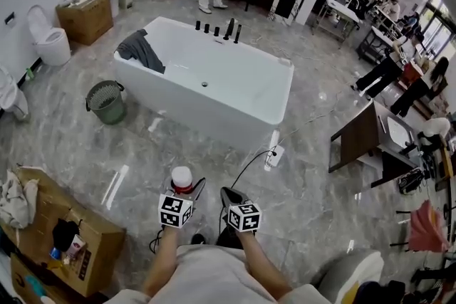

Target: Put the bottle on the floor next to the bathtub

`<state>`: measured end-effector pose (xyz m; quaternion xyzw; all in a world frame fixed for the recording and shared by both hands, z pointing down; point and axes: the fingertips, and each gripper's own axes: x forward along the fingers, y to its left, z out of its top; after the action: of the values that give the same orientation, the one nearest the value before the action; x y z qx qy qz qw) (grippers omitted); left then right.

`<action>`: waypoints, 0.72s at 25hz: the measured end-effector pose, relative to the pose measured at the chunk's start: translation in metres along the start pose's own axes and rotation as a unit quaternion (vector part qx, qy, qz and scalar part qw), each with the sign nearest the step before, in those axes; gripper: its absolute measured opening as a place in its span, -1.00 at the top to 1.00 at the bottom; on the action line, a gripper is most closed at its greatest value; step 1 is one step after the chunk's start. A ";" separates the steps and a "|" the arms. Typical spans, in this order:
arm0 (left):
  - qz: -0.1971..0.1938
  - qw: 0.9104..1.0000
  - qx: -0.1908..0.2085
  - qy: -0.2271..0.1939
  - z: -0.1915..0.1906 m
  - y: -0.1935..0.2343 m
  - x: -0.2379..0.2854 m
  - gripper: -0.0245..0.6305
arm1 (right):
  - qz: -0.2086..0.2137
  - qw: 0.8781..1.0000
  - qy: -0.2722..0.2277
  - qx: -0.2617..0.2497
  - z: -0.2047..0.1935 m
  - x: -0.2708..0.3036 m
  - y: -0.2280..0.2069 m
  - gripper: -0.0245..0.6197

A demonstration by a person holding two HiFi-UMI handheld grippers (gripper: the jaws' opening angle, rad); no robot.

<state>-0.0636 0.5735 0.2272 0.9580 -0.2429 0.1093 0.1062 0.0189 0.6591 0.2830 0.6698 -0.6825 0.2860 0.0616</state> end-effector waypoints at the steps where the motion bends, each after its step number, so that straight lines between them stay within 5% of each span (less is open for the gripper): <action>1: 0.002 1.000 -0.003 0.000 -0.001 0.005 0.000 -0.15 | 0.001 1.000 0.003 -0.001 0.001 0.003 0.001 0.92; 12: 0.044 0.999 -0.018 0.012 -0.010 0.081 0.012 -0.15 | 0.046 0.999 0.017 -0.001 0.021 0.081 0.014 0.91; 18: 0.063 0.998 -0.023 0.021 0.000 0.127 0.047 -0.15 | 0.094 0.996 0.003 -0.005 0.070 0.135 0.002 0.91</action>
<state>-0.0848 0.4437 0.2584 0.9356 -0.3030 0.1304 0.1263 0.0255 0.5069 0.2879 0.6016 -0.7436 0.2890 0.0404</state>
